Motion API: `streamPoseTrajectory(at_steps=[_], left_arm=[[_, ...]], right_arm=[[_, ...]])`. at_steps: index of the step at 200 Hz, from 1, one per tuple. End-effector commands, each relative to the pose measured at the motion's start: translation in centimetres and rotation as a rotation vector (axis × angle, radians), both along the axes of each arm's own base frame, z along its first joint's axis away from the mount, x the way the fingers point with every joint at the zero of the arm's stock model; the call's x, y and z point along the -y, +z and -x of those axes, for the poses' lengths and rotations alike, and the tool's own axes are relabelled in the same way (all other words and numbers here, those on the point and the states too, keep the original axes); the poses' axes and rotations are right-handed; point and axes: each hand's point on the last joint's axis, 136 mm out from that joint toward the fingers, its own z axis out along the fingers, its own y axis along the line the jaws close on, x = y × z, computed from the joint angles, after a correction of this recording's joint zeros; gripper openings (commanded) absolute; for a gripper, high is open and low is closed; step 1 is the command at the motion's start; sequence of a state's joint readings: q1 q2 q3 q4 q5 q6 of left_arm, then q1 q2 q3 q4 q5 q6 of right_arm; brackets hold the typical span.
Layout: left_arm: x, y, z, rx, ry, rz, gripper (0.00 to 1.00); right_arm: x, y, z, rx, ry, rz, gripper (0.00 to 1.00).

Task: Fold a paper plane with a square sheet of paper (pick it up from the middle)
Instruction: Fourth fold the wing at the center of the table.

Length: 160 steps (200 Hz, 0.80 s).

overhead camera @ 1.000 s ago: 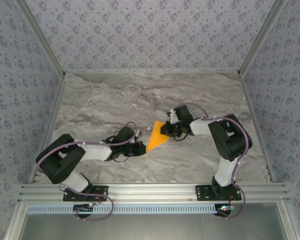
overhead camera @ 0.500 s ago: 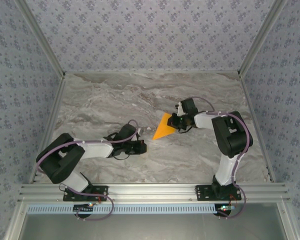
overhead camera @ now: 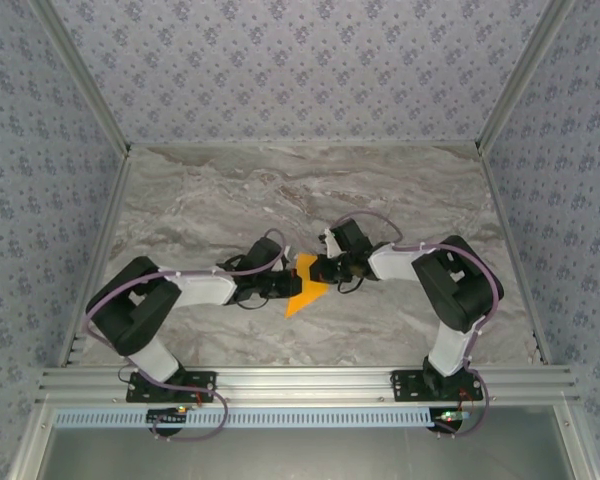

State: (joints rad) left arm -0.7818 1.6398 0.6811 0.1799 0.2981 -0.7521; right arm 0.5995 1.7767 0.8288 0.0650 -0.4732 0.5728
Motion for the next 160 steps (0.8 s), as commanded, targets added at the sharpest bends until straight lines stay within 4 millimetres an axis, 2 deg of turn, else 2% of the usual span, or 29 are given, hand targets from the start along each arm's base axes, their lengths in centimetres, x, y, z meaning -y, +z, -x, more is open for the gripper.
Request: streamPoseTrajectory(at_steps=[1,45,94,131,160], left_arm=[[0.0,-0.7,0.2,-0.009,-0.004,-0.024,0.00],[-1.3,-3.5,1.8,-0.106,0.002,-0.098,0.00],[-4.1,-5.7,4.3,-0.178,0.015,-0.174,0.00],[-4.3,-5.4,4.7,-0.176,0.004,-0.175,0.00],[-3.2,-3.6,3.5,-0.125,-0.017,-0.141,0.00]], right_arm=[[0.9,-1.7,1.8,-0.088,0.002,0.056,0.07],[1.6,-1.7,0.0,-0.070,-0.017,0.073,0.06],[6.0,-2.4,-4.9,-0.069,-0.173,0.071,0.06],[8.2,-1.4,-8.2,-0.052,-0.270,0.089,0.07],[7.8,1.1,-8.3,-0.020,-0.296,0.057,0.08]])
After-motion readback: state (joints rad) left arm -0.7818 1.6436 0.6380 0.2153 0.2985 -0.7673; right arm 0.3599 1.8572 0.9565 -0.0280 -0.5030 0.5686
